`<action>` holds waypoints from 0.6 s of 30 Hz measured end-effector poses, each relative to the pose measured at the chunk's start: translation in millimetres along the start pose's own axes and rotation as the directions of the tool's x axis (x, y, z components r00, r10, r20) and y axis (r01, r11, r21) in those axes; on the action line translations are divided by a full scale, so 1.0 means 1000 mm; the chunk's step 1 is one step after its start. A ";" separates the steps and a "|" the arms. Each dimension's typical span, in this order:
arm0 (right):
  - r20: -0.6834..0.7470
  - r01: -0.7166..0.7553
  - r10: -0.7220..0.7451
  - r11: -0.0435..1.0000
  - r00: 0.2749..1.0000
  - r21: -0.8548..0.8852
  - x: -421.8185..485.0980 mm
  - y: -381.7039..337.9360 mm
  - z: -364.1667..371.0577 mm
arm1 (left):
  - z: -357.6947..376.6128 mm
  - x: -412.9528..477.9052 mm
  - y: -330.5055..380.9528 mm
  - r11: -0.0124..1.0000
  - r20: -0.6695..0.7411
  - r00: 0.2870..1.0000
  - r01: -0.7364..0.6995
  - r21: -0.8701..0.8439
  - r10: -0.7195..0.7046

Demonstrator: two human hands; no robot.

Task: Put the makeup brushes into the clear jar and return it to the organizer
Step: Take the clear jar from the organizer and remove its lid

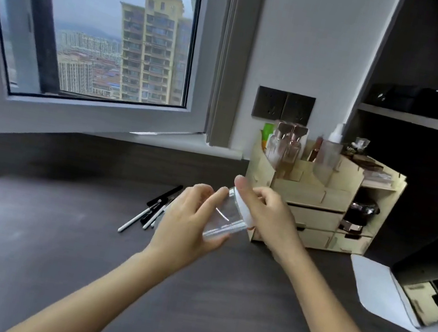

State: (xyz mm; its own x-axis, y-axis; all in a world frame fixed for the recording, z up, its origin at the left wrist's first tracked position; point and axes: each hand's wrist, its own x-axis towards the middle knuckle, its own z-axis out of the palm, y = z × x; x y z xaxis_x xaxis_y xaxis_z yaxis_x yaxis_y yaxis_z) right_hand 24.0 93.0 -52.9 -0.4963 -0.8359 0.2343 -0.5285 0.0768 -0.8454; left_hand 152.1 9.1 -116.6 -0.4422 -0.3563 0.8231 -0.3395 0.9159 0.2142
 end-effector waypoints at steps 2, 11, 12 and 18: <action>0.103 0.057 -0.042 0.986 0.994 -0.154 -0.006 0.001 0.011 | -0.010 -0.023 -0.010 1.000 0.049 0.999 0.000 0.015 0.000; 0.549 0.341 -0.227 0.933 0.804 -0.114 -0.030 0.003 0.022 | -0.059 -0.060 -0.033 0.825 0.433 0.870 0.414 -0.385 -0.235; 0.578 0.322 -0.239 0.946 0.780 -0.044 -0.029 0.003 0.019 | -0.061 -0.059 -0.034 0.794 0.487 0.835 0.468 -0.387 -0.255; 0.457 0.115 -0.353 0.875 0.816 0.471 -0.020 0.034 0.023 | -0.061 -0.054 -0.050 0.447 0.736 0.648 0.728 -0.520 -0.199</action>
State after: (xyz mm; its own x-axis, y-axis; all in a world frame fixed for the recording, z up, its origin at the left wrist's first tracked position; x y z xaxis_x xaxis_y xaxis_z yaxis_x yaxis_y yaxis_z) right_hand 31.8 100.2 -97.6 0.0964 -0.9579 0.2704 -0.1947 -0.2846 -0.9387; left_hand 243.9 -6.5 -139.6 -0.8297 -0.5485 0.1035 -0.0419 0.2461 0.9683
